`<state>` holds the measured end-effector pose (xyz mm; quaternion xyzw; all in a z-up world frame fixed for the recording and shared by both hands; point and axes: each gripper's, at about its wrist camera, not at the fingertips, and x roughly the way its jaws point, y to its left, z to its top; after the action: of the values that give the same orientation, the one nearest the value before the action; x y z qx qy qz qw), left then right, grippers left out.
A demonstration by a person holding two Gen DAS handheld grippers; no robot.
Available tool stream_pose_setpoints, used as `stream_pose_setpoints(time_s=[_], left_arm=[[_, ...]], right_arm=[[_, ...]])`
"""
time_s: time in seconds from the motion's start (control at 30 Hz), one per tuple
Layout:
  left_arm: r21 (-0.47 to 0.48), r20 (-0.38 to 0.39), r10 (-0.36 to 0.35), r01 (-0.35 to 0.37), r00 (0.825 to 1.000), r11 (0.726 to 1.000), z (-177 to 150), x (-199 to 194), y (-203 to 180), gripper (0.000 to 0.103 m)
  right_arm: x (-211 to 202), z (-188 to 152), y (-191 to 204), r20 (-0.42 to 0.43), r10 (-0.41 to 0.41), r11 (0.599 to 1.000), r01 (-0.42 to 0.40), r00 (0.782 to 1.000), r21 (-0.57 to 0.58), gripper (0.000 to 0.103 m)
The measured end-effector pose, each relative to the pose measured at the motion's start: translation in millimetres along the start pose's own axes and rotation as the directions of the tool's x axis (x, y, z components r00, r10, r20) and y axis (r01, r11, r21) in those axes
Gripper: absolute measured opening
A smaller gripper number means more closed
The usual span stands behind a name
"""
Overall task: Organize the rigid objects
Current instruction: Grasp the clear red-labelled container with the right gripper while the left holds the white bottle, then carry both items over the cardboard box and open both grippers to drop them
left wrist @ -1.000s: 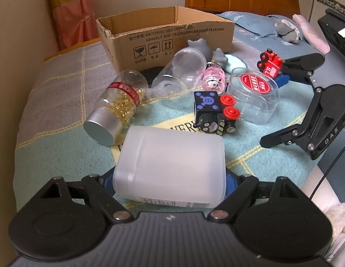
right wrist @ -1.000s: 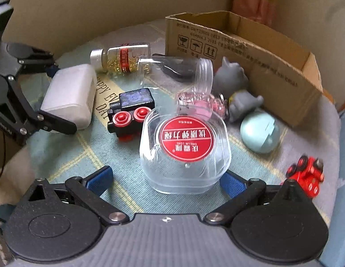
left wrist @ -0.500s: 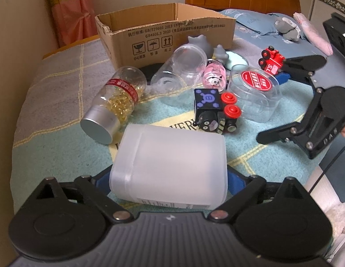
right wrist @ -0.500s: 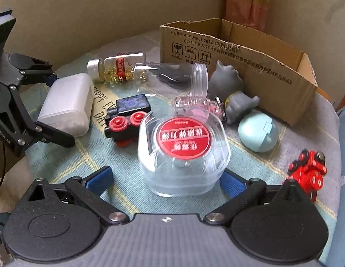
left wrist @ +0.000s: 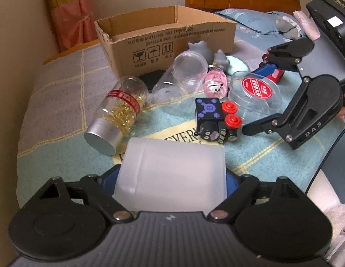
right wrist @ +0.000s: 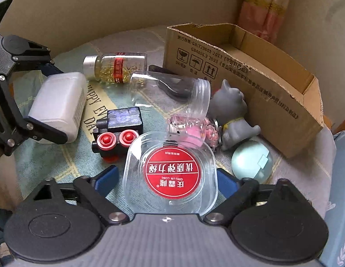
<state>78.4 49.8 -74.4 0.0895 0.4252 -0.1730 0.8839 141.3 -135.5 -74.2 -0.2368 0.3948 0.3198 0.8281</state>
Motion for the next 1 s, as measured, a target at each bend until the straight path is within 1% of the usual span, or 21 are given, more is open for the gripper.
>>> stream_pose_setpoints(time_s=[0.1, 0.17, 0.27, 0.4, 0.57, 0.7, 0.8, 0.9, 1.0], left_arm=[[0.012, -0.007, 0.006, -0.006, 1.0, 1.0, 1, -1, -2, 0.085], [0.014, -0.008, 0.008, -0.008, 1.0, 1.0, 1, -2, -2, 0.084], [0.014, -0.004, -0.004, 0.005, 1.0, 1.0, 3, -8, -2, 0.084], [0.021, 0.013, -0.01, 0.009, 1.0, 1.0, 9, -22, -3, 0.084], [0.041, 0.038, -0.014, 0.012, 0.999, 0.999, 27, -39, -4, 0.084], [0.049, 0.057, -0.016, 0.013, 0.998, 0.999, 52, -44, 1, 0.084], [0.06, 0.085, -0.011, 0.006, 0.996, 0.998, 78, -48, 6, 0.084], [0.07, 0.122, -0.017, 0.009, 0.992, 0.997, 108, -49, 12, 0.084], [0.079, 0.143, -0.014, 0.003, 0.99, 0.997, 143, -42, 20, 0.084]], right_arm=[[-1, 3, -2, -0.016, -0.014, 0.999, 0.015, 1.0, 0.031, 0.081], [-2, 4, -2, -0.038, -0.022, 0.998, 0.025, 0.999, 0.059, 0.081], [-8, 3, -1, -0.039, -0.039, 0.997, 0.041, 0.998, 0.068, 0.081], [-23, 3, -1, -0.028, -0.046, 0.995, 0.049, 0.999, 0.082, 0.081], [-44, 11, -1, 0.002, -0.077, 0.995, 0.076, 0.997, 0.063, 0.081], [-60, 22, -9, 0.038, -0.093, 0.993, 0.09, 0.995, 0.074, 0.081], [-72, 38, -19, 0.082, -0.111, 0.991, 0.104, 0.99, 0.085, 0.081], [-78, 54, -32, 0.116, -0.13, 0.988, 0.119, 0.985, 0.102, 0.081], [-81, 72, -51, 0.147, -0.147, 0.982, 0.127, 0.978, 0.138, 0.081]])
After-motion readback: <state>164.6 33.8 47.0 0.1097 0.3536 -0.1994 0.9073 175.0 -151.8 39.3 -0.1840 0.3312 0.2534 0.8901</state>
